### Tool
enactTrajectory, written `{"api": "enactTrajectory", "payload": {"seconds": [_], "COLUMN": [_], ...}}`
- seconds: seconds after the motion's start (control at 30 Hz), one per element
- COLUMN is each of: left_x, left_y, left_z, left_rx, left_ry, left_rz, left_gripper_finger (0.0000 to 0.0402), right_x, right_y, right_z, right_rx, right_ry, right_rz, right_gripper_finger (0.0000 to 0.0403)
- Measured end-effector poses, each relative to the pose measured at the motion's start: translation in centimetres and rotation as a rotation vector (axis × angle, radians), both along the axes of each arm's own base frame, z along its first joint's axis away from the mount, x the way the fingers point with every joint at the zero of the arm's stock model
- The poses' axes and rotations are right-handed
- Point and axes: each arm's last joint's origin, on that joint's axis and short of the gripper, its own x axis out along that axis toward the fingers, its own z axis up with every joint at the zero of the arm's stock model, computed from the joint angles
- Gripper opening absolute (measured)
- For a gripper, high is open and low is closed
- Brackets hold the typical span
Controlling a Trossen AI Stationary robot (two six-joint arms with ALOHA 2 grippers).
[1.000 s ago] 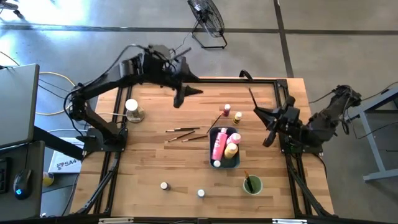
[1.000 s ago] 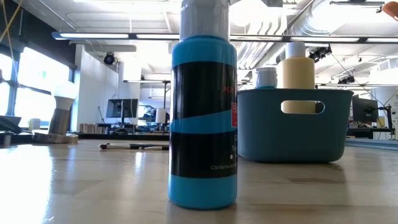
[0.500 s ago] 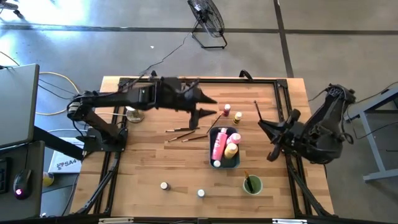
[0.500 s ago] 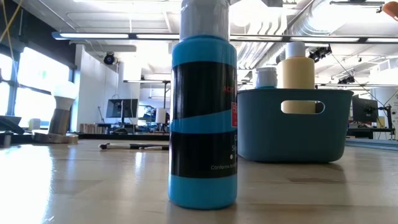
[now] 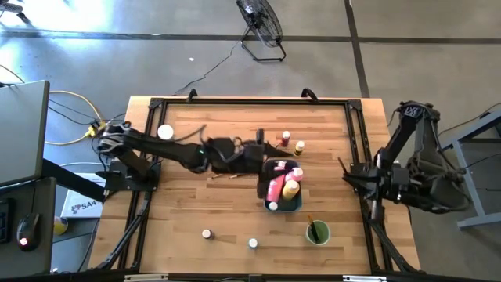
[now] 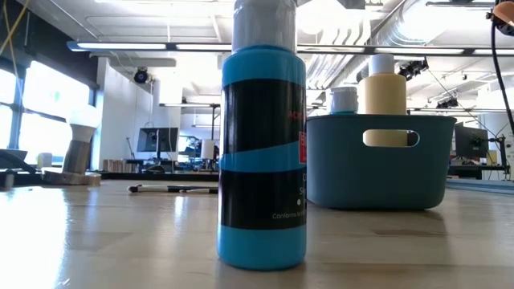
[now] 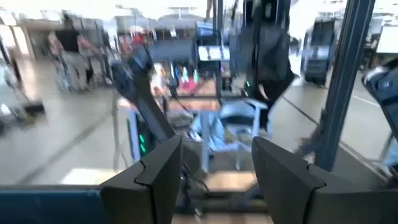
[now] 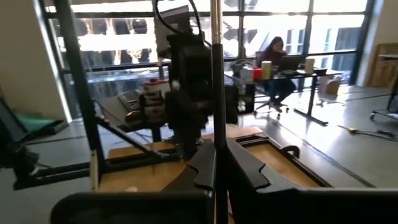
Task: Pick & Place Paint Supplies
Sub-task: Put the black and silver paint brush into the green cup
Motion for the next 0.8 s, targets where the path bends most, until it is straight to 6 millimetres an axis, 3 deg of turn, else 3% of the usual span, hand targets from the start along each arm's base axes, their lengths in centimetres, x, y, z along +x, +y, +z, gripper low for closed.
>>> {"api": "enactTrajectory", "payload": {"seconds": [0.13,0.37,0.57,0.8], "left_x": [2.2,3.8,4.0,4.4], "left_y": [-0.4,-0.8,-1.1,-1.3], "left_z": [-2.5,-4.4,-4.0,-3.7], "left_rx": [-0.07,-0.147,-0.137,-0.074], "left_ry": [0.008,-0.004,-0.094,-0.187], "left_rz": [-0.045,-0.079,-0.19,-0.196], "left_gripper_finger": [0.0189,0.0189,0.0189,0.0189], "right_x": [-0.6,-1.5,-1.6,-1.0], "right_y": [0.3,0.4,0.4,1.0], "right_z": [-0.9,-2.8,-3.8,-4.4], "right_rx": [0.016,0.057,0.095,0.107], "right_ry": [0.011,0.032,0.055,0.1], "right_rz": [0.048,0.094,0.114,0.152], "right_gripper_finger": [0.0009,0.0009,0.0009,0.0009]}}
